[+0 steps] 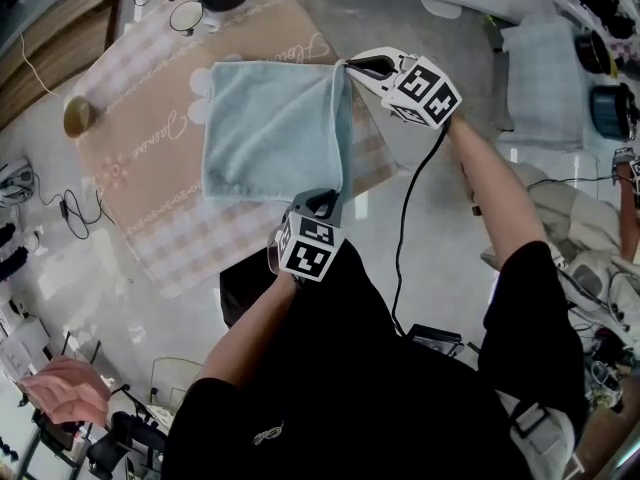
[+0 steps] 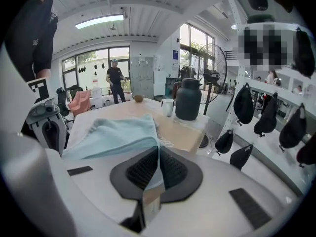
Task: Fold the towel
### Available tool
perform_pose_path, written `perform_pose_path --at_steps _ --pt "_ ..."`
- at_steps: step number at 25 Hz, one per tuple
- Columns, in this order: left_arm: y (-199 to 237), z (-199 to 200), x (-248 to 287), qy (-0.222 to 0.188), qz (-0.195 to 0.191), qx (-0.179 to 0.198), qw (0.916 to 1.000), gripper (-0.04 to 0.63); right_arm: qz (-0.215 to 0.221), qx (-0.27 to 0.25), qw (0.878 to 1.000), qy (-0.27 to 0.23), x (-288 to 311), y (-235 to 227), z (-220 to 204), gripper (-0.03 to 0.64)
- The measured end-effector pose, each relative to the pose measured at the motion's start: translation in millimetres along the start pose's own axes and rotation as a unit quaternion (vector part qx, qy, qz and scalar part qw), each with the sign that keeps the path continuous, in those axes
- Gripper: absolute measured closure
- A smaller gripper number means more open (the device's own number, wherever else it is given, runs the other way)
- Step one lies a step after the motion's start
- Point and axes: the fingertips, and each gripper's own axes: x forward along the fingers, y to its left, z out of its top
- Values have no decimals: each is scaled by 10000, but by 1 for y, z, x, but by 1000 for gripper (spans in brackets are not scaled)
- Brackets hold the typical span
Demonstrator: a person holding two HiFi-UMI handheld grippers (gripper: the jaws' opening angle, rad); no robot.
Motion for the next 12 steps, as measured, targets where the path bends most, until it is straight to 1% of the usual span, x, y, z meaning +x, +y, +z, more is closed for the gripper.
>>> perform_pose_path --at_steps 4,5,7,8,9,10,12 --pt "-6 -11 15 200 -102 72 9997 563 -66 201 9995 213 2 -4 -22 603" --pt "-6 -14 18 274 -144 59 9995 561 -72 226 9992 328 4 -3 -29 603" --pt "-10 -19 23 383 -359 21 9986 559 -102 324 9972 664 9 -3 -47 601" --pt "-13 -20 22 377 -506 -26 9980 520 -94 405 9956 837 11 -4 -56 580" --pt "-16 -18 19 308 -637 -117 9974 463 -49 489 9941 971 12 -5 -63 474" --pt "-15 -14 13 183 -713 -262 9969 443 22 553 9929 1054 12 -4 -67 414" --pt "-2 -5 -9 -174 -642 -653 9956 430 163 573 9923 1087 11 -3 -63 414"
